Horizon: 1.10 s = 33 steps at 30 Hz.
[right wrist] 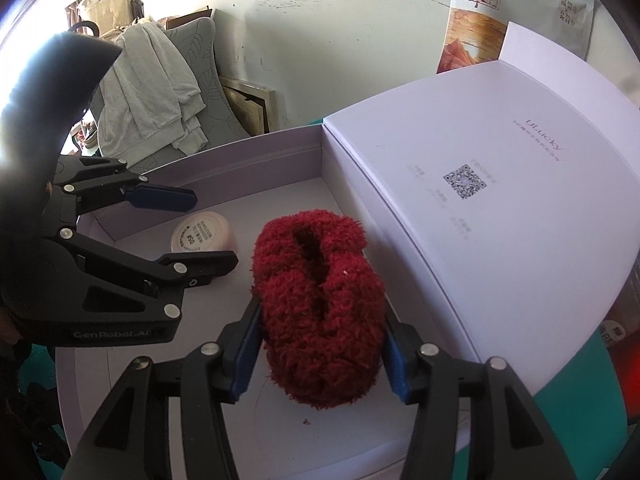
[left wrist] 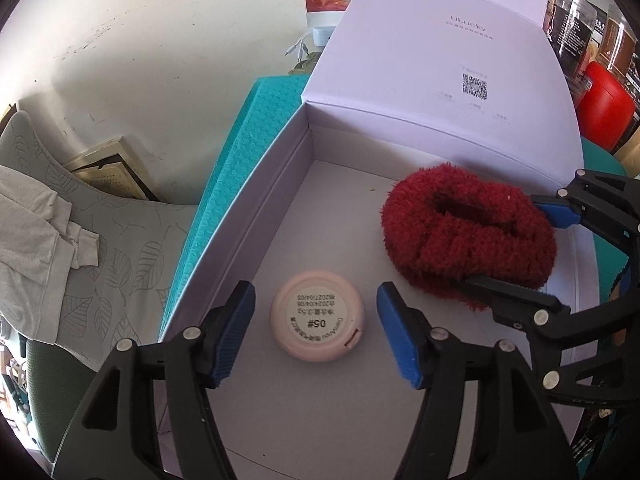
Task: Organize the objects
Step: 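Open the left tool to drop the compact while the right tool releases the scrunchie, then withdraw both tools from the box back toward the remaining hair accessories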
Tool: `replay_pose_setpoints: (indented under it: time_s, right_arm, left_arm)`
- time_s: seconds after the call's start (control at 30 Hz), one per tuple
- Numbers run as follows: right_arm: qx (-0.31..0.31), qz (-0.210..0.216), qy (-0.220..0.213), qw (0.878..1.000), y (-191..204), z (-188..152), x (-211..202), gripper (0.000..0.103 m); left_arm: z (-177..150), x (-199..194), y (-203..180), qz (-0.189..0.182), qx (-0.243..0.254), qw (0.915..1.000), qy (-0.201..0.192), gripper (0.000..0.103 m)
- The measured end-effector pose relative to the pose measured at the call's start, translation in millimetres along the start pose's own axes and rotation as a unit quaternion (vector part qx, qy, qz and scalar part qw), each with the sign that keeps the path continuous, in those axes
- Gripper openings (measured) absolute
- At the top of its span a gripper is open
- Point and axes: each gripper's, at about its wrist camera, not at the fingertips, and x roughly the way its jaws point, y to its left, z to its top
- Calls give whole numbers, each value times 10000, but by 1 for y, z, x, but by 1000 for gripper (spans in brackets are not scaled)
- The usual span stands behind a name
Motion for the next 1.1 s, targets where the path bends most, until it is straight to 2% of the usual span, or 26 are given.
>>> replay_pose_setpoints:
  time_s: [0.13,0.4,0.7,0.9,1.1]
  right_arm:
    - [32,-30,-35,10000,-2,0,-4,59]
    - [50,-91,-171,9998,-3,0,-23,59]
    - [0,-219,-392,9990,1,-1,-57,59]
    - [-35,-318,-572,9979,7,-3,-84,59]
    - [-59,-430,-776,9960,15,-7,-115,59]
  left_arm:
    - [0,-13,1,-58,-17,9999,-128,64]
    - [-3,-42,1,55,-55,9997,-241,64]
    - [-7,-85,-5,78,-153,9992,-358,64]
    - [-14,-122,-10,187,-221,9982,-526,64]
    - [-24,-164,-27,338,-88,9964,-778,65]
